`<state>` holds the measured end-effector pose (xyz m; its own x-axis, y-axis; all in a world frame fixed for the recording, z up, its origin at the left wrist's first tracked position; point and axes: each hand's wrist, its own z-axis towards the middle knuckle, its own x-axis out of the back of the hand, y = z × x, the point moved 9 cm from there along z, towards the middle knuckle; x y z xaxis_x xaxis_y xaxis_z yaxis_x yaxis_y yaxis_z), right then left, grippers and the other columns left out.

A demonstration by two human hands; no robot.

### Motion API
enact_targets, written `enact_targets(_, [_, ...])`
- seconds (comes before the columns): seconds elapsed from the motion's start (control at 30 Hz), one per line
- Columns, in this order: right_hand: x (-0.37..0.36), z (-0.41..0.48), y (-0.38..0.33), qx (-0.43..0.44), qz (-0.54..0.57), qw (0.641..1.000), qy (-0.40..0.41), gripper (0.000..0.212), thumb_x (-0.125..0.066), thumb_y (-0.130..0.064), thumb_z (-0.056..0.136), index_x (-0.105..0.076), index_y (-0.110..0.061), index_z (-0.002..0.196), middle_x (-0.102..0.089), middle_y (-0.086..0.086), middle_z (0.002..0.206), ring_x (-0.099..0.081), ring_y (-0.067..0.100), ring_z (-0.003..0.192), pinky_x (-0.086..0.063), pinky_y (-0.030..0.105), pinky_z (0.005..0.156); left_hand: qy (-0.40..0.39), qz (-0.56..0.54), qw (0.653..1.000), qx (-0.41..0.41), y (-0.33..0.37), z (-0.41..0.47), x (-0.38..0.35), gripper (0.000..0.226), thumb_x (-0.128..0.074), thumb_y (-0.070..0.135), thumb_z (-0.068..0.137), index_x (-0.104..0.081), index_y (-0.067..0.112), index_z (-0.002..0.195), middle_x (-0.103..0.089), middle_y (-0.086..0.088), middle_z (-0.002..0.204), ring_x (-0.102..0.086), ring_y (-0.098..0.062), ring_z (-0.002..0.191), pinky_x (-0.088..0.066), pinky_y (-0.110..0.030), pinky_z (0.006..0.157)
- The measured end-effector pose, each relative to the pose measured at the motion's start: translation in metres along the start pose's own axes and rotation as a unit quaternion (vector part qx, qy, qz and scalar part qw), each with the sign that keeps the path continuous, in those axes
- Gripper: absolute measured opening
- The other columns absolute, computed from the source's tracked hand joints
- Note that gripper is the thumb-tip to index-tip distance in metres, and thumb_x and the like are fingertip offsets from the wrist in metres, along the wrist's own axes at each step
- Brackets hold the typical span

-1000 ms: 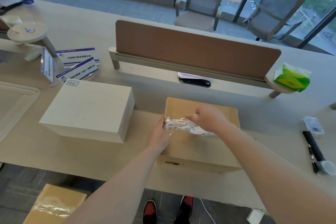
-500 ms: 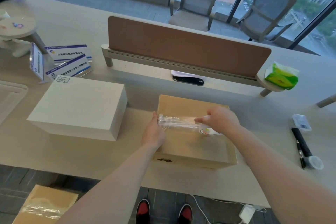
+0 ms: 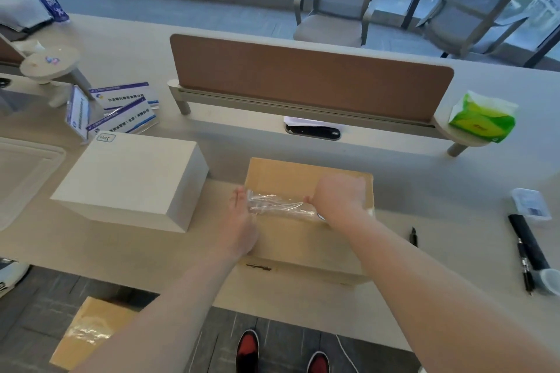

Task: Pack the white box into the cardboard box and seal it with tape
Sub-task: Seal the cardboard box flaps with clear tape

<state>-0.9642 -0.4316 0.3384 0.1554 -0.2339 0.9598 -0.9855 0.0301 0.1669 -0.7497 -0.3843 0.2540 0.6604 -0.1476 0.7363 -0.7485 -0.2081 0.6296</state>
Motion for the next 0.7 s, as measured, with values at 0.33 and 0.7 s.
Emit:
enact_targets(0.33, [-0.016,0.006,0.037,0.042,0.27,0.96,-0.056,0.057,-0.051,-0.063,0.091,-0.046,-0.014,0.06,-0.05,-0.001,0.06,-0.05,0.018,0.059,-0.029,0.029,0.049,-0.046,0.22,0.97,0.092,0.003,-0.006,-0.01,0.123,-0.023,0.094,0.069,0.021,0.015,0.153,0.019,-0.002,0.163,0.01,-0.023,0.151,-0.009,-0.061,0.116])
enact_targets(0.7, [-0.006,-0.003,0.029,0.031,0.153,0.987,-0.035,0.046,-0.061,-0.052,0.089,-0.043,-0.02,0.063,-0.048,-0.003,0.065,-0.057,0.024,0.071,-0.041,0.027,0.059,-0.039,0.324,0.944,0.058,0.03,-0.012,-0.011,0.113,-0.023,0.085,0.081,0.012,0.005,0.154,0.014,-0.014,0.163,0.012,-0.029,0.151,0.0,-0.051,0.122])
